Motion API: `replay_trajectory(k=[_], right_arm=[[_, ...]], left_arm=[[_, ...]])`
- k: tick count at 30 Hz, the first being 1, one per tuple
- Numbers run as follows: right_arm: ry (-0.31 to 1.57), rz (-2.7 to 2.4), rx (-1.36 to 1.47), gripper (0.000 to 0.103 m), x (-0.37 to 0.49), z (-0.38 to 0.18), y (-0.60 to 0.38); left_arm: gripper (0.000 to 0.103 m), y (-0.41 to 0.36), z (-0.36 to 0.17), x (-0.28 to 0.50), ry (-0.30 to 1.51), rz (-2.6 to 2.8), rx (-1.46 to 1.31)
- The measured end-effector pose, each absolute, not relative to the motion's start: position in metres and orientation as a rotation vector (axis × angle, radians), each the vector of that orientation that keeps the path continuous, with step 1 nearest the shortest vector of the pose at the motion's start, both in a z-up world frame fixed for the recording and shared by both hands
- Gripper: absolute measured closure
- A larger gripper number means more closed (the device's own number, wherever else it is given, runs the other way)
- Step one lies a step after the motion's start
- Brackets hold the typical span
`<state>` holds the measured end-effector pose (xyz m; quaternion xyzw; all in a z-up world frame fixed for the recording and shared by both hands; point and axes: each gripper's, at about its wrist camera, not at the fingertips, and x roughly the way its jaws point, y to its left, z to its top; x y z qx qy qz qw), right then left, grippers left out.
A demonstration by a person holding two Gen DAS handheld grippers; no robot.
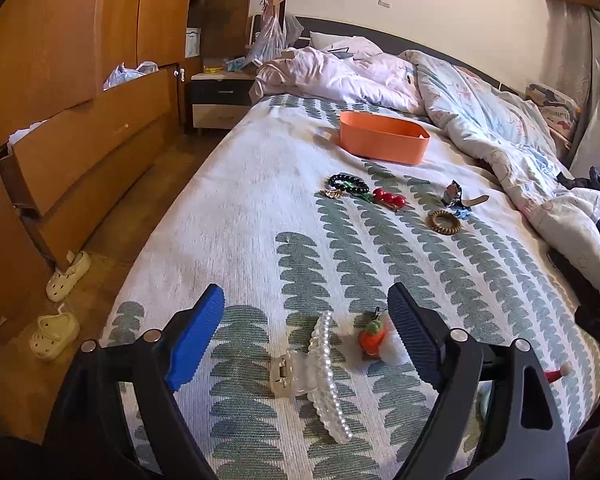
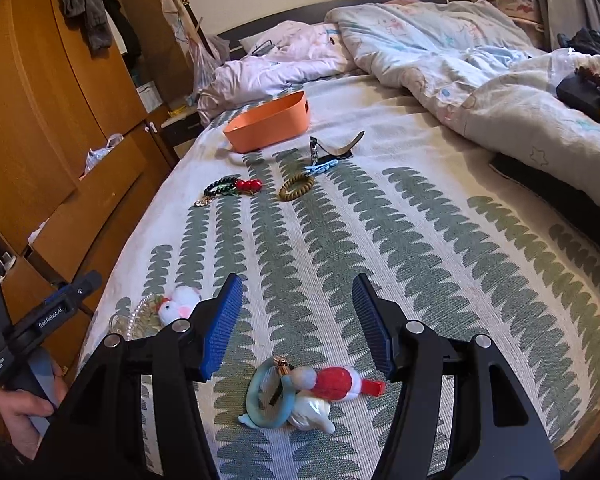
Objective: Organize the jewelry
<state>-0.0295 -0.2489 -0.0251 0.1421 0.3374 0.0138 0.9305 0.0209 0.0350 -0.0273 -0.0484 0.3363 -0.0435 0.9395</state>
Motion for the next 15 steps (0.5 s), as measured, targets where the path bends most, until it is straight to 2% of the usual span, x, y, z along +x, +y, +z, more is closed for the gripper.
replay_trajectory(k=[15], right_arm=[[0.678,0.060,0.269,0.043,-0.004,0.000,-0.239]], left_arm=[[0.018,0.020,0.002,0.029,0.617,-0.068,-0.040]])
